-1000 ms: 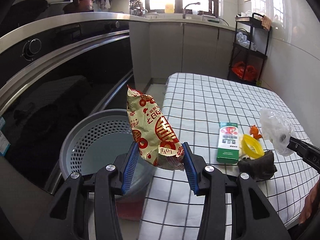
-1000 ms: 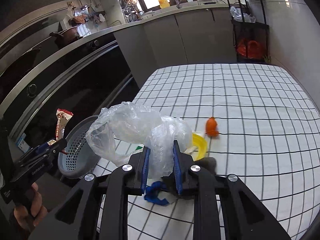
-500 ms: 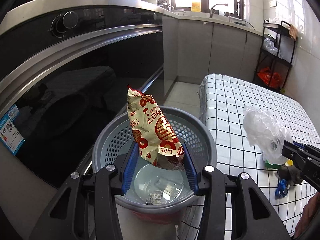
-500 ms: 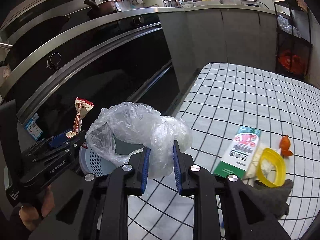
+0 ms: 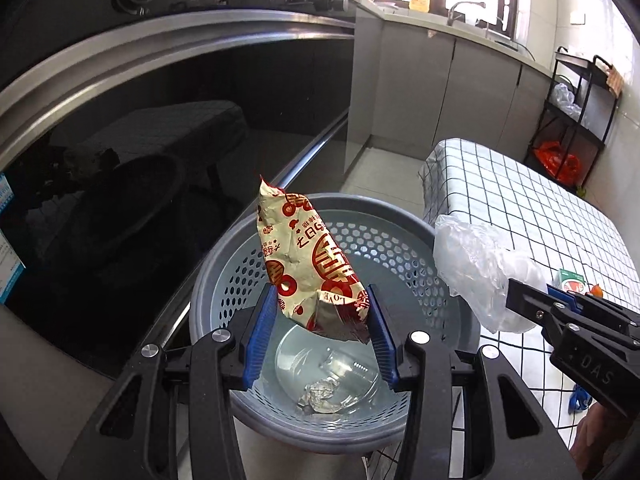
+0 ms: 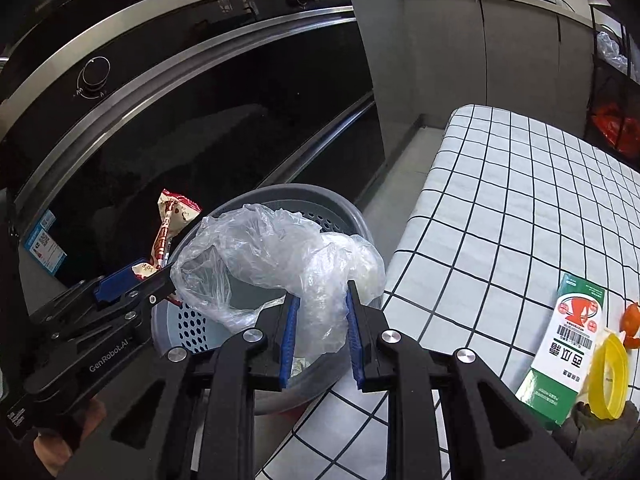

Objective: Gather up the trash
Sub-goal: 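Carry both bags over the grey basket and open both tools to drop them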

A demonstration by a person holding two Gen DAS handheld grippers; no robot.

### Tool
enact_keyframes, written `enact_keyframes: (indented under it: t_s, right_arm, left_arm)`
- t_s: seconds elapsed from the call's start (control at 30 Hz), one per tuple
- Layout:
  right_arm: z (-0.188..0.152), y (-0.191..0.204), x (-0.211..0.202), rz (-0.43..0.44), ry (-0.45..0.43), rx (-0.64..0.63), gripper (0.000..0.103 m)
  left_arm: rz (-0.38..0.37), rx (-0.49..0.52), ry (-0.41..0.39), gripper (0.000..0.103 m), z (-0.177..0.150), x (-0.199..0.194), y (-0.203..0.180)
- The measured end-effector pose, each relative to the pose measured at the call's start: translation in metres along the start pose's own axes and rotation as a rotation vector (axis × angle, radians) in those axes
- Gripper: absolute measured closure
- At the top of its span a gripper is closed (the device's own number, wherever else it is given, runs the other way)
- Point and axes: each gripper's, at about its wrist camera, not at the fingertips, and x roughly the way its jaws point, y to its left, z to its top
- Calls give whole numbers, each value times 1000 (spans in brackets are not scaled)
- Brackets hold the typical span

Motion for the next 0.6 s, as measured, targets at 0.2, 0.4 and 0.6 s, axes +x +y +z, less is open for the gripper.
enact_keyframes:
  t_s: [0.2, 0.4, 0.6]
  right_arm:
    - [5, 9, 18, -6, 21, -21, 82]
    - [8, 14, 27, -8, 32, -43, 81]
    - [10, 14, 27, -3, 27, -43, 77]
  left_arm:
    - [-12, -21, 32, 57, 1, 13, 6]
    - [-20, -21, 73, 59, -1, 23, 9]
    - [-25, -42, 75, 48, -1, 24, 14]
